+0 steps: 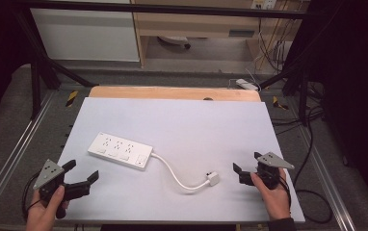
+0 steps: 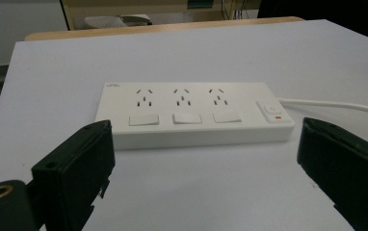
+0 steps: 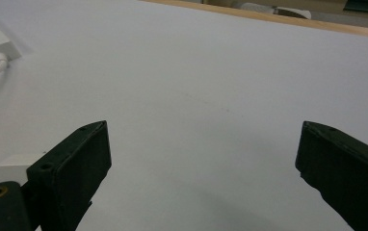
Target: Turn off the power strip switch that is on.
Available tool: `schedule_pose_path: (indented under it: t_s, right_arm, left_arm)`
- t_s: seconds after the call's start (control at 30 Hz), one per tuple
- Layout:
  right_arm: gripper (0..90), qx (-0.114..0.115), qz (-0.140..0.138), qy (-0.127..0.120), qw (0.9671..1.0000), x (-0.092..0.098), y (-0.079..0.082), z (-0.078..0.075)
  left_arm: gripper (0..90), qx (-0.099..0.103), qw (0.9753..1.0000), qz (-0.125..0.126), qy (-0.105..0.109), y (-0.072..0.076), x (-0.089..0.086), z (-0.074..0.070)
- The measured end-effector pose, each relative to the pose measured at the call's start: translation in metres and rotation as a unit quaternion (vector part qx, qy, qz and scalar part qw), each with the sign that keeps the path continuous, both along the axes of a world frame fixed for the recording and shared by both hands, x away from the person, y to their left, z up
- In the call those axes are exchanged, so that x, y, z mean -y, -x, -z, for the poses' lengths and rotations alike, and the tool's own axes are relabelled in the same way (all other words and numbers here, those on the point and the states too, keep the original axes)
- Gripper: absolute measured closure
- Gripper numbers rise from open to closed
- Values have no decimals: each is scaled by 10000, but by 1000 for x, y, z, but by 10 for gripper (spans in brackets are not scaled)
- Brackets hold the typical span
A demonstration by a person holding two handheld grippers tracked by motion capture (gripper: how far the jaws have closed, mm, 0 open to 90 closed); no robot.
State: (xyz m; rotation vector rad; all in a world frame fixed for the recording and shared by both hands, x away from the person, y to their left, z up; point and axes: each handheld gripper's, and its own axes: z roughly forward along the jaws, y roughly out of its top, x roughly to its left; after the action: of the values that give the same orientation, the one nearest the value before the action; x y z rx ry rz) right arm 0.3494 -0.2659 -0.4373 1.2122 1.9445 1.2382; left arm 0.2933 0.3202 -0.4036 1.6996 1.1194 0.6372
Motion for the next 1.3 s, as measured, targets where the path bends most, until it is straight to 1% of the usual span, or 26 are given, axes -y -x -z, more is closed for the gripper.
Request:
schedule_pose_path:
  t_s: [0.07, 0.3, 0.5, 0.67, 0.83, 0.87, 0.9, 1.0, 1.1, 1.2, 1.3]
  right_arm:
    - [57, 50, -27, 7, 10000, 0, 0, -1]
    - [50, 51, -107, -3, 9999, -3, 0, -1]
    - [45, 138, -162, -12, 9998, -6, 0, -2]
    - [45, 163, -182, -4, 9997, -8, 0, -3]
    - [44, 159, -187, -14, 9997, -9, 0, -3]
    - [44, 159, -187, -14, 9997, -9, 0, -3]
    - [42, 148, -185, -14, 9997, -9, 0, -3]
    - [41, 120, -188, -48, 9997, -9, 0, -3]
    - [39, 108, -193, -44, 9997, -9, 0, -3]
    - [39, 99, -207, -10, 9997, -10, -1, -3]
    - [36, 103, -226, -12, 9997, -11, -1, -3]
  left_arm:
    - [60, 9, 10000, 17, -12, 0, 0, -1]
    - [60, 31, 10000, 55, -33, 1, 1, -2]
    - [60, 34, 10000, 76, -47, 2, 2, -3]
    - [59, 53, 9999, 106, -54, 2, 3, -4]
    - [58, 47, 9999, 128, -73, 2, 2, -6]
    - [58, 58, 9999, 118, -34, 2, 3, -6]
    - [56, 60, 9999, 127, -39, 2, 2, -7]
    - [56, 73, 9998, 169, -72, 2, 4, -9]
    - [56, 67, 9996, 245, -147, 1, 5, -11]
    - [56, 78, 9995, 264, -154, 0, 7, -13]
    - [56, 122, 9995, 274, -115, 0, 8, -16]
